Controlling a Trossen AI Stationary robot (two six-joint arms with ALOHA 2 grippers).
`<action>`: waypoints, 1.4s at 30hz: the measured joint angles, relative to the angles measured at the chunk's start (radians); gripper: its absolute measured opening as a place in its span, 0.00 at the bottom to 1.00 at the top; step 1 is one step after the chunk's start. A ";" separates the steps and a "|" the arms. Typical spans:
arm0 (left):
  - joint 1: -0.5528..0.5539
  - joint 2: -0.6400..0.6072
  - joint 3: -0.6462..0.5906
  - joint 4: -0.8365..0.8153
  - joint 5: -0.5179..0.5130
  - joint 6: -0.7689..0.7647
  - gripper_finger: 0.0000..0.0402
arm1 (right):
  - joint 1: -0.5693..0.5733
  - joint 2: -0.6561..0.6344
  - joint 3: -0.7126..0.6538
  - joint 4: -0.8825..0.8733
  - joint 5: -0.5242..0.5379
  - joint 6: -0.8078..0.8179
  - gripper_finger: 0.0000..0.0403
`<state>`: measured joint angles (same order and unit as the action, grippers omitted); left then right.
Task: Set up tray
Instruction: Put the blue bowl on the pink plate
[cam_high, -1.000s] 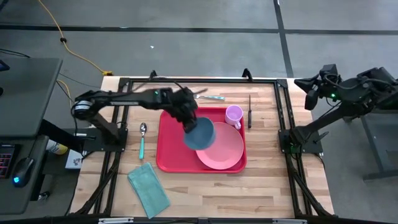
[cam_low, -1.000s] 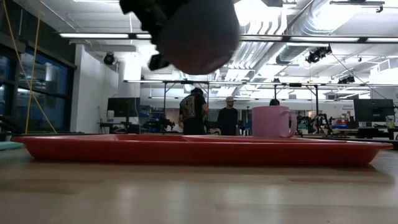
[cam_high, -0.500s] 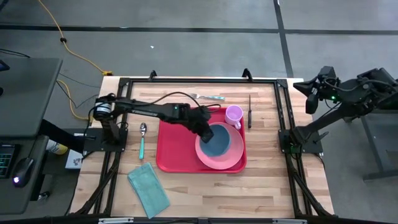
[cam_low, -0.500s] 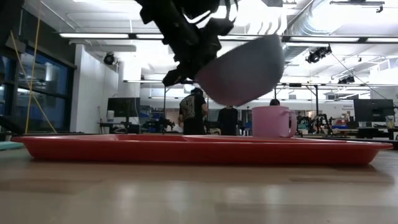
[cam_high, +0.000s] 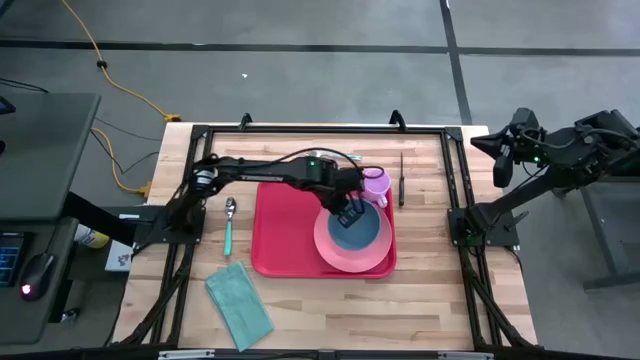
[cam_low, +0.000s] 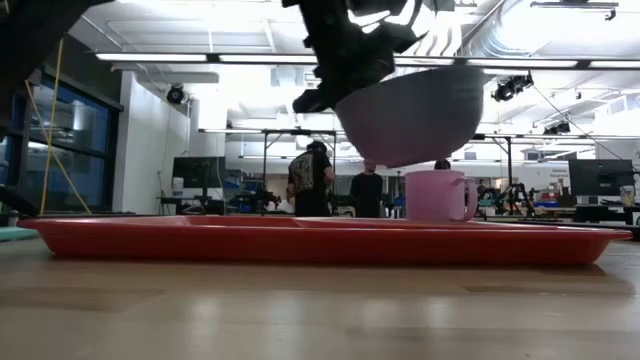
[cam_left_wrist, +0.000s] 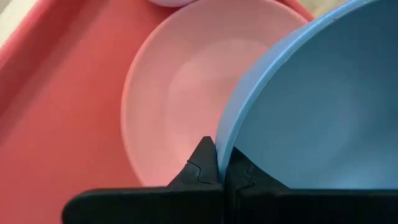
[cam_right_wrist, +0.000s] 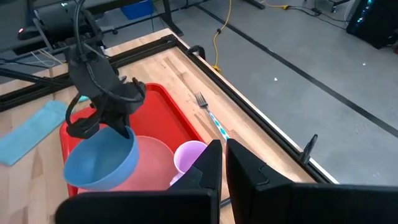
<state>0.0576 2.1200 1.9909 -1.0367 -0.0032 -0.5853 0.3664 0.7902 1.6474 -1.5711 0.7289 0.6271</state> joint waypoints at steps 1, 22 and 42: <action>-0.002 0.015 0.021 0.004 0.008 0.002 0.04 | 0.000 0.000 0.000 0.000 -0.001 -0.001 0.00; -0.056 0.136 0.069 0.002 0.046 -0.106 0.04 | 0.000 0.000 0.000 0.000 -0.006 -0.030 0.00; -0.057 0.194 0.070 0.031 0.012 -0.178 0.04 | 0.000 0.000 0.000 0.000 -0.015 -0.033 0.00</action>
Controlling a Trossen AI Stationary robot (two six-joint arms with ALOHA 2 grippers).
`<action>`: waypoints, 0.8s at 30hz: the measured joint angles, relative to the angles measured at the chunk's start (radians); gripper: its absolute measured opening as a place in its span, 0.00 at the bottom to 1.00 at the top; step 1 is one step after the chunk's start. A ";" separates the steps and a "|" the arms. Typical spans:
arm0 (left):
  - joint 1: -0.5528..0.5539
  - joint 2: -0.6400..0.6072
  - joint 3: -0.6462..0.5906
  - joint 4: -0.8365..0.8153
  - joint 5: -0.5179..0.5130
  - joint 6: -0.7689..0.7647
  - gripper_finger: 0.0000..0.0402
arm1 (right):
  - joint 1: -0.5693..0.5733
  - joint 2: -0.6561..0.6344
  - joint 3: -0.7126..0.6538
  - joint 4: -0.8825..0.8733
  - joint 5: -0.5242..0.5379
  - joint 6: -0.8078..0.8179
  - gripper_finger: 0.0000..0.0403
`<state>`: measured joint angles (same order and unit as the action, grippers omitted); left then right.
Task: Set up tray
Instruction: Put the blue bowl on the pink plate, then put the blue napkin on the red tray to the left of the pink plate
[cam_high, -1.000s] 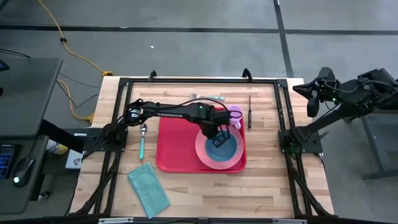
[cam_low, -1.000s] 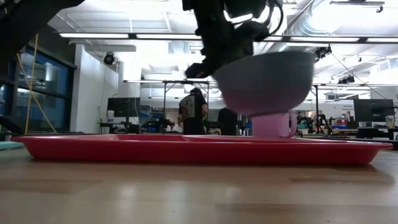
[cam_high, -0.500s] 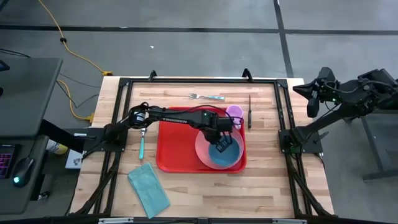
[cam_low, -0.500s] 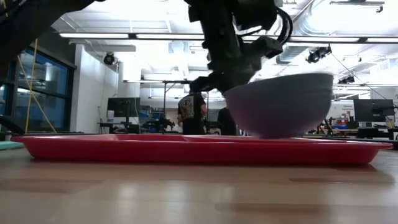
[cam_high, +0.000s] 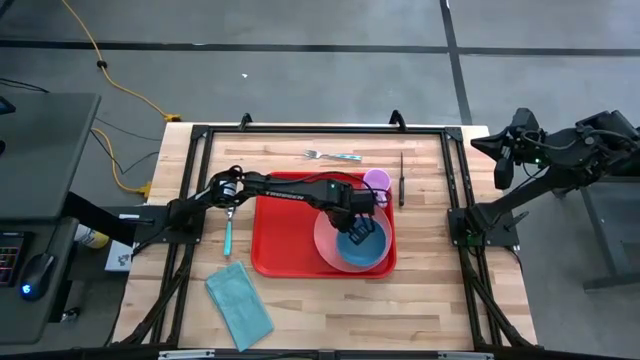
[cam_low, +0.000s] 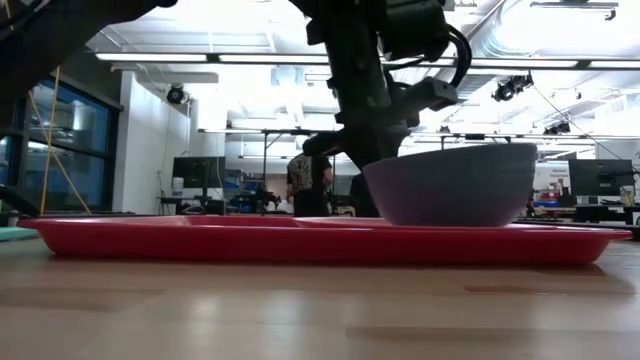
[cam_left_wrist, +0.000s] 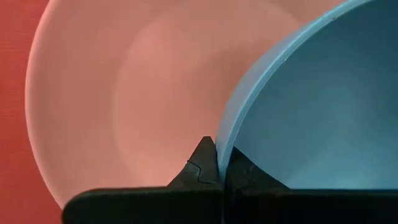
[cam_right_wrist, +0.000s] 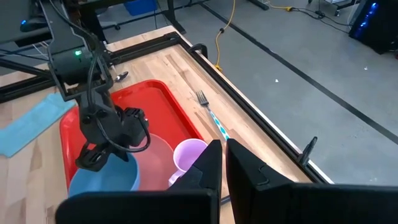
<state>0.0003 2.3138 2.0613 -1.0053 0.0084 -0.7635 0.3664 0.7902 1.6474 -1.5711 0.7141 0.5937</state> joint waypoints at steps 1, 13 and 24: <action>0.003 0.000 0.000 0.001 -0.010 -0.001 0.04 | 0.000 0.000 0.000 0.000 -0.003 0.000 0.00; 0.019 0.000 0.001 0.027 0.038 0.007 0.33 | 0.000 0.000 0.000 0.000 -0.031 -0.011 0.00; 0.020 -0.029 0.002 0.026 0.027 0.024 0.47 | 0.000 0.000 0.000 0.000 -0.037 -0.026 0.00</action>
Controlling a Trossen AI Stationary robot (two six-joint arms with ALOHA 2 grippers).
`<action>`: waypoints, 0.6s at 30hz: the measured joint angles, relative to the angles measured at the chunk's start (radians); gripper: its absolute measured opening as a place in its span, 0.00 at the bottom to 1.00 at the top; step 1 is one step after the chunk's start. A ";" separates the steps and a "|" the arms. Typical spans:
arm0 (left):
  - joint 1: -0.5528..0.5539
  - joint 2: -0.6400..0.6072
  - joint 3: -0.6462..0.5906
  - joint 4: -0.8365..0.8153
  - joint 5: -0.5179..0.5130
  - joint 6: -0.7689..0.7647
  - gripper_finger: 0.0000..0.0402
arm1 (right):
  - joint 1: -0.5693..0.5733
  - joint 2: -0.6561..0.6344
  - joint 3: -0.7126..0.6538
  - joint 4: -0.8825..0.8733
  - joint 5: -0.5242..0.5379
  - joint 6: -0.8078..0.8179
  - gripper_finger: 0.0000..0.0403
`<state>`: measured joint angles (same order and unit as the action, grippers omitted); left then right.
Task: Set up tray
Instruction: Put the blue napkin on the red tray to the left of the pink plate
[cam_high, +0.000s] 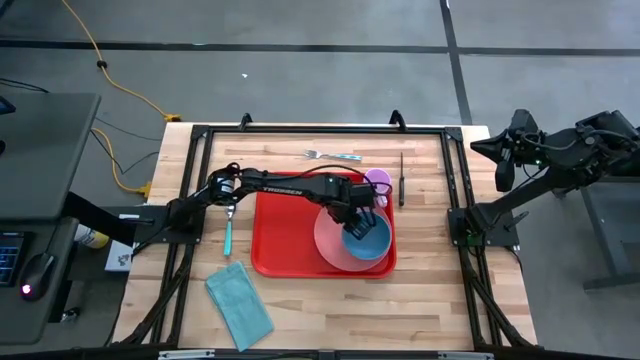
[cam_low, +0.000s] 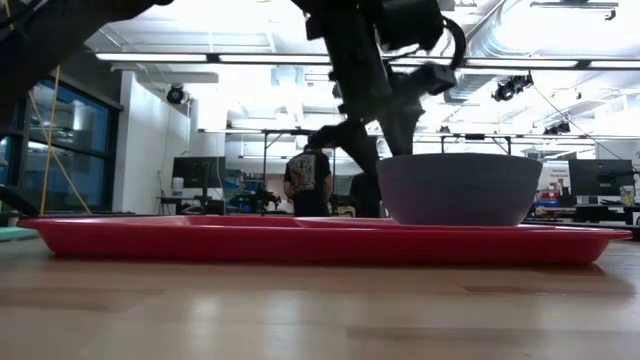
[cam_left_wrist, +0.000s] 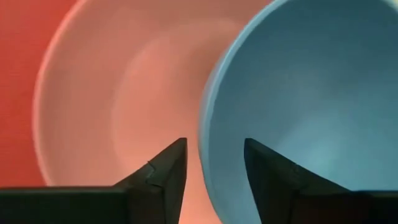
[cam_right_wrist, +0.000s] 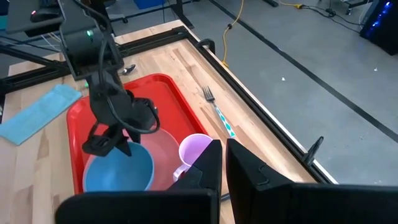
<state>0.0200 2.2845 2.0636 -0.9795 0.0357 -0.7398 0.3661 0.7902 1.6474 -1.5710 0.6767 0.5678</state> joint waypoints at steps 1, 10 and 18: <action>0.000 -0.008 0.000 -0.005 -0.011 0.003 0.48 | 0.000 0.000 0.000 0.000 -0.001 0.000 0.00; 0.008 -0.121 0.000 -0.014 -0.045 0.054 0.48 | 0.000 0.000 0.000 0.000 -0.013 0.000 0.00; 0.005 -0.305 0.001 -0.207 -0.157 0.104 0.45 | 0.000 0.000 0.000 0.000 -0.032 -0.001 0.00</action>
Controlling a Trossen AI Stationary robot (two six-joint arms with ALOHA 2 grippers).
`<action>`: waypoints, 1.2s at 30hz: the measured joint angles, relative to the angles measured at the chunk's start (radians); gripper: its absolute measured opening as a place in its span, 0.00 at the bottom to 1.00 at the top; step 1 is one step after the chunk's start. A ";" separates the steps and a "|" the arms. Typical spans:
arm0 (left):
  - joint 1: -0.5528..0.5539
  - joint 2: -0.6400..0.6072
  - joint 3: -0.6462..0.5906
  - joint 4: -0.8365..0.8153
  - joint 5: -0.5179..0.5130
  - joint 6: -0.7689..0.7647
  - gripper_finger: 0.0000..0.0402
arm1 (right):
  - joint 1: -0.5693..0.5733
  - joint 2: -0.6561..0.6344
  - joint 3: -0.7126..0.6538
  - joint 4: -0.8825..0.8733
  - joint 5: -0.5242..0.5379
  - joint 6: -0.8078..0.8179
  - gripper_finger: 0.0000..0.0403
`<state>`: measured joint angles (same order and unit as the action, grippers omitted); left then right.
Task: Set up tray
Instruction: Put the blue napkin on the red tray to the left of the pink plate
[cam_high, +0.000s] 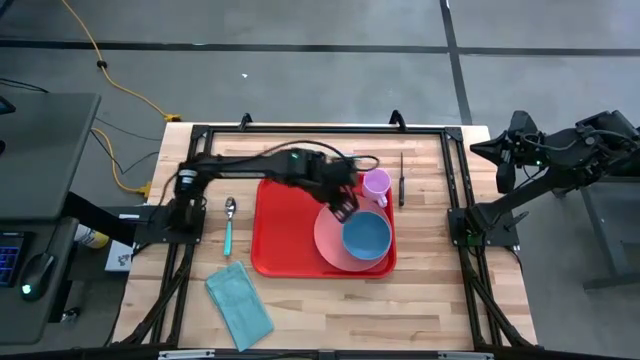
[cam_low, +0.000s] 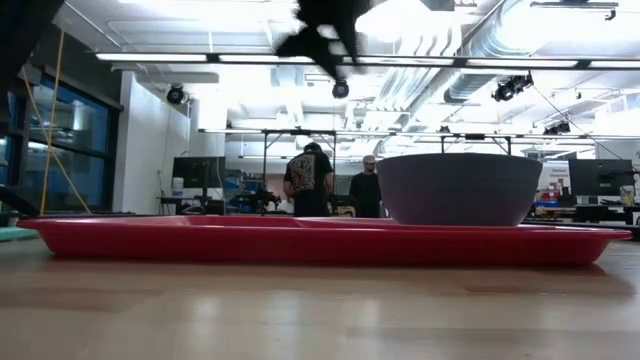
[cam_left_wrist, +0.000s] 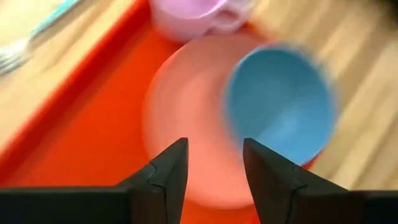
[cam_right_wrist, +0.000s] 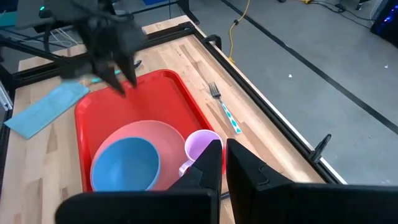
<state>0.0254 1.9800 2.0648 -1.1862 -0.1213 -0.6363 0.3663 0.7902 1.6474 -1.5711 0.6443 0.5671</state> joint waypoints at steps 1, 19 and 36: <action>0.000 -0.022 0.000 -0.083 -0.015 -0.004 0.45 | 0.000 0.000 0.000 0.000 -0.001 0.000 0.00; -0.128 -0.540 -0.117 -0.393 -0.387 -0.193 0.39 | 0.000 0.000 0.000 0.000 -0.008 0.000 0.00; -0.125 -1.035 -0.845 -0.386 0.054 -0.500 0.28 | 0.000 0.000 0.000 0.000 -0.008 0.033 0.00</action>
<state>-0.0994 0.9454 1.2195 -1.5718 -0.0671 -1.1367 0.3663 0.7898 1.6474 -1.5709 0.6363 0.6001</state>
